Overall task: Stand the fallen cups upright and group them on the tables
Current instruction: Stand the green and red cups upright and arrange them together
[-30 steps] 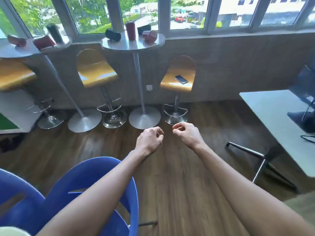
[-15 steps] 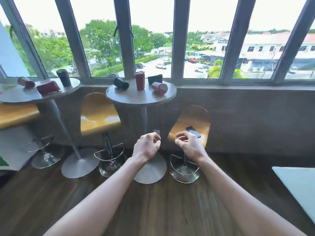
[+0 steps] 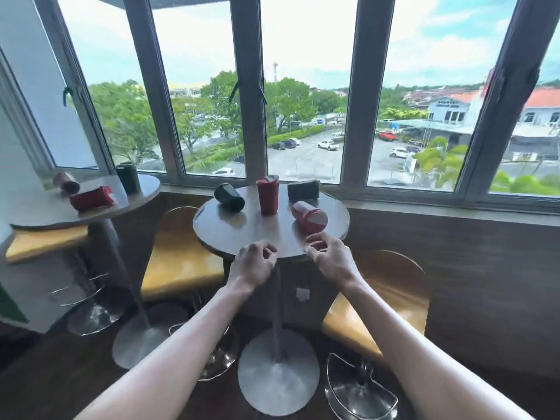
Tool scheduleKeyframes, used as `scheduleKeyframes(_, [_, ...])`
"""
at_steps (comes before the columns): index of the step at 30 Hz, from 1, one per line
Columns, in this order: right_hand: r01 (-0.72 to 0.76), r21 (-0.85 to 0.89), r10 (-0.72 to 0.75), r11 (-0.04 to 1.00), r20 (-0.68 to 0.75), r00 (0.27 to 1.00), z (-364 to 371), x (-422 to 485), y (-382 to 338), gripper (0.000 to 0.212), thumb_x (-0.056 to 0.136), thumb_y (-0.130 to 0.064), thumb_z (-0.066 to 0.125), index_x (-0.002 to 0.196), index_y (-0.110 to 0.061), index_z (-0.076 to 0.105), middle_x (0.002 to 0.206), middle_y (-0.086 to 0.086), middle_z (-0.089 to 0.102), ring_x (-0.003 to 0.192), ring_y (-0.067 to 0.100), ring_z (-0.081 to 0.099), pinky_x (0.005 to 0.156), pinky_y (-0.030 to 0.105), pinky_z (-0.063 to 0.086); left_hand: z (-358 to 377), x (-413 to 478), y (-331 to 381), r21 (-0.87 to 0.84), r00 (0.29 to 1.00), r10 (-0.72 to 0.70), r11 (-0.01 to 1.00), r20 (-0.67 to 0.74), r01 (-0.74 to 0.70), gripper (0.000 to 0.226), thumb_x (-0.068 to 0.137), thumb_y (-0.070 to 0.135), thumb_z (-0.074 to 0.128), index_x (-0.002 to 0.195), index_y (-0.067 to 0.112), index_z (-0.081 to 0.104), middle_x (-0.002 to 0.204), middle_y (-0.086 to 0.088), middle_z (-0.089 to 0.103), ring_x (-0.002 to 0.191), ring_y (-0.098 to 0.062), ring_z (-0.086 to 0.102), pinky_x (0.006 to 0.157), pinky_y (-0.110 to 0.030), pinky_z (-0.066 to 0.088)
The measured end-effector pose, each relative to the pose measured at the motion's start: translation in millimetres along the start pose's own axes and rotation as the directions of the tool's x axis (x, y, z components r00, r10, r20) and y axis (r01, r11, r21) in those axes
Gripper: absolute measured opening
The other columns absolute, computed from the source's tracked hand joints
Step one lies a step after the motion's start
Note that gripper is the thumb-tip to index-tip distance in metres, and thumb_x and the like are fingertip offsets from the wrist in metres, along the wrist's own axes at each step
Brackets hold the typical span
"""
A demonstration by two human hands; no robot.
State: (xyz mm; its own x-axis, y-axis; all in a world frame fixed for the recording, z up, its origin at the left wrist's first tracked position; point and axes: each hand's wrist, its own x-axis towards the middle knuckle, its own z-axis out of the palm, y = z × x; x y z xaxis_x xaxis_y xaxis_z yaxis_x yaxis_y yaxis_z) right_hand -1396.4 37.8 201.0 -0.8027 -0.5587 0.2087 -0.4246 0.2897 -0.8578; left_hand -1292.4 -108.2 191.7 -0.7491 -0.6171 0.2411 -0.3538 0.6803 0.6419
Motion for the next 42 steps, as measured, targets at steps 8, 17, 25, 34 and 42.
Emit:
scheduleKeyframes(8, [0.057,0.014,-0.057,0.998,0.039,0.998,57.0,133.8,-0.3,0.018,0.089,-0.018,0.067,0.106,-0.013,0.067,0.093,-0.003,0.069,0.089,0.014,0.066,0.081,0.022,0.051,-11.9,127.3,-45.0,-0.088,0.994,-0.052,0.995,-0.094,0.043,0.028,0.090,0.017,0.061,0.117,0.013,0.065,0.109,-0.008,0.072,0.096,-0.024,0.067,0.077,-0.022,0.043])
scheduleKeyframes(17, [0.029,-0.211,-0.050,0.977,-0.096,0.994,137.1,272.1,-18.3,0.027,0.086,-0.022,0.067,0.112,-0.014,0.067,0.112,0.008,0.062,0.102,0.021,0.059,0.087,0.028,0.045,-25.1,293.3,-144.7,-0.339,0.962,-0.267,0.911,-0.052,0.235,0.040,0.090,0.021,0.064,0.128,0.014,0.054,0.108,-0.007,0.066,0.101,-0.025,0.062,0.082,-0.028,0.047])
scheduleKeyframes(25, [0.002,-0.556,-0.032,0.831,-0.044,0.999,166.2,375.7,-29.6,0.040,0.085,-0.031,0.059,0.122,-0.017,0.063,0.131,0.008,0.054,0.125,0.030,0.047,0.105,0.038,0.040,-18.0,409.9,-204.8,-0.519,0.813,-0.581,0.684,0.037,0.513,0.070,0.088,0.040,0.066,0.140,0.006,0.036,0.144,-0.020,0.043,0.130,-0.035,0.045,0.102,-0.038,0.039])
scheduleKeyframes(34, [0.028,-0.730,0.008,0.683,0.046,0.999,167.6,395.9,-22.4,0.055,0.081,-0.045,0.065,0.128,-0.019,0.055,0.132,0.009,0.048,0.126,0.032,0.035,0.100,0.041,0.040,12.1,458.2,-217.9,-0.506,0.725,-0.675,0.583,0.133,0.636,0.114,0.068,0.065,0.074,0.154,0.020,0.013,0.150,-0.022,0.033,0.136,-0.043,0.036,0.104,-0.054,0.040])
scheduleKeyframes(42, [0.060,-0.697,-0.063,0.714,0.022,0.998,169.9,392.8,-11.7,0.058,0.080,-0.044,0.065,0.131,-0.021,0.053,0.131,0.007,0.049,0.125,0.032,0.035,0.103,0.041,0.038,25.7,467.4,-223.9,-0.564,0.757,-0.645,0.589,0.104,0.579,0.098,0.063,0.044,0.085,0.139,0.015,0.030,0.134,-0.023,0.050,0.123,-0.039,0.049,0.097,-0.051,0.049])
